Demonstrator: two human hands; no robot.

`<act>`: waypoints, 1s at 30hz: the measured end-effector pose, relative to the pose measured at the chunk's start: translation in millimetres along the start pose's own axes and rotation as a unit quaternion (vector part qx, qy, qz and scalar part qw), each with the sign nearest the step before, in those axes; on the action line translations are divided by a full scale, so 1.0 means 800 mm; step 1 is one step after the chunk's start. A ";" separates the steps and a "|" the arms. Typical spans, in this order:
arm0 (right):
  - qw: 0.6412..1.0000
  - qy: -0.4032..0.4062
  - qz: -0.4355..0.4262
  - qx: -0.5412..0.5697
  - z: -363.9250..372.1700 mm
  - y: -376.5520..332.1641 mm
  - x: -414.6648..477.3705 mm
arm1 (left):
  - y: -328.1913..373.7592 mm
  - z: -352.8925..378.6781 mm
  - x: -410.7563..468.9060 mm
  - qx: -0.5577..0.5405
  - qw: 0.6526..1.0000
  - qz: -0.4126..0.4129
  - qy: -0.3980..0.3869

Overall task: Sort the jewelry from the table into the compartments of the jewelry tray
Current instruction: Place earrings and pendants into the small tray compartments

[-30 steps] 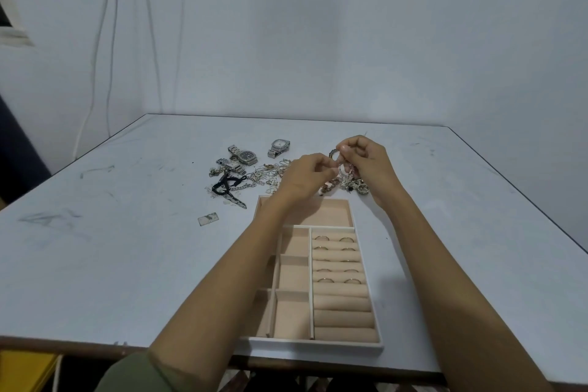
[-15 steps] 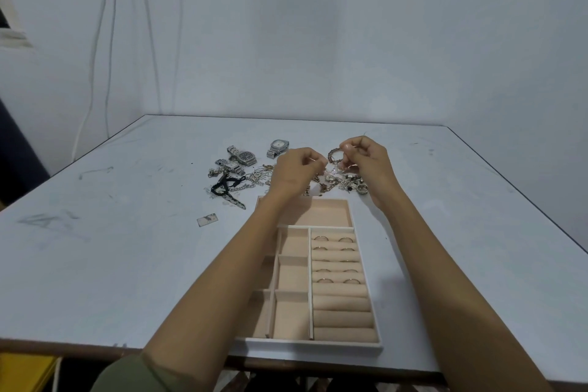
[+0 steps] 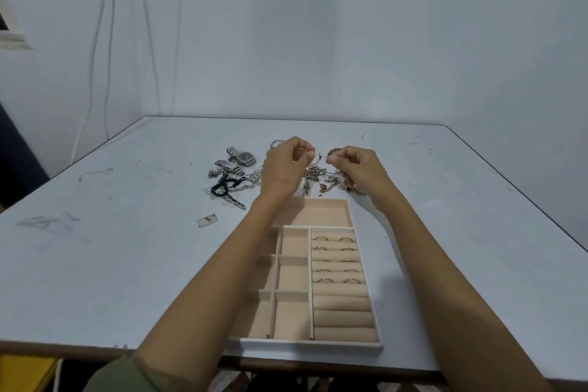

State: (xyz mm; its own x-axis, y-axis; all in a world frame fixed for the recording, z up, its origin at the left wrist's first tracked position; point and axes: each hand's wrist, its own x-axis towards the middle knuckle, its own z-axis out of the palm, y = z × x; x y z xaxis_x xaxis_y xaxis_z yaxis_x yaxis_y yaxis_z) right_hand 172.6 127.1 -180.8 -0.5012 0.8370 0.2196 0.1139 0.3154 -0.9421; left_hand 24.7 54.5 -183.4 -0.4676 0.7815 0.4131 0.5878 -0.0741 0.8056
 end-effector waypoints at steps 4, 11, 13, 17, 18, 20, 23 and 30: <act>1.000 0.013 -0.018 -0.004 -0.001 0.000 0.002 | 0.000 -0.003 -0.002 0.019 1.000 0.008 -0.016; 0.999 0.014 -0.050 0.000 0.001 -0.002 0.003 | 0.001 -0.001 -0.007 0.032 0.999 0.019 -0.029; 0.998 0.008 -0.057 -0.001 0.002 -0.004 0.002 | 0.002 0.000 -0.008 0.034 0.999 0.022 -0.033; 0.998 0.002 -0.066 -0.014 0.003 -0.006 -0.001 | 0.004 0.001 -0.008 0.043 0.998 0.026 -0.039; 0.998 0.004 -0.067 -0.012 0.003 -0.006 -0.001 | 0.004 0.000 -0.008 0.049 0.998 0.028 -0.041; 0.997 0.012 -0.072 -0.010 0.003 -0.005 0.000 | 0.005 0.000 -0.009 0.063 0.996 0.033 -0.044; 0.997 0.018 -0.070 -0.012 0.003 -0.002 0.002 | 0.006 -0.001 -0.009 0.079 0.995 0.046 -0.040; 0.998 0.017 -0.059 -0.026 0.003 -0.003 0.001 | 0.009 -0.003 -0.011 0.079 0.995 0.048 -0.027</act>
State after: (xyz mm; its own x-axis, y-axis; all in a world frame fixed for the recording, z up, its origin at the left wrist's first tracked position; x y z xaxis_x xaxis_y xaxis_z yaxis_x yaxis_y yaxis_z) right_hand 170.2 125.7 -179.1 -0.4853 0.8065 0.3377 0.0999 0.4349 -0.8949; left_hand 31.3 45.6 -180.4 -0.3706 0.8085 0.4571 0.7267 -0.0541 0.6848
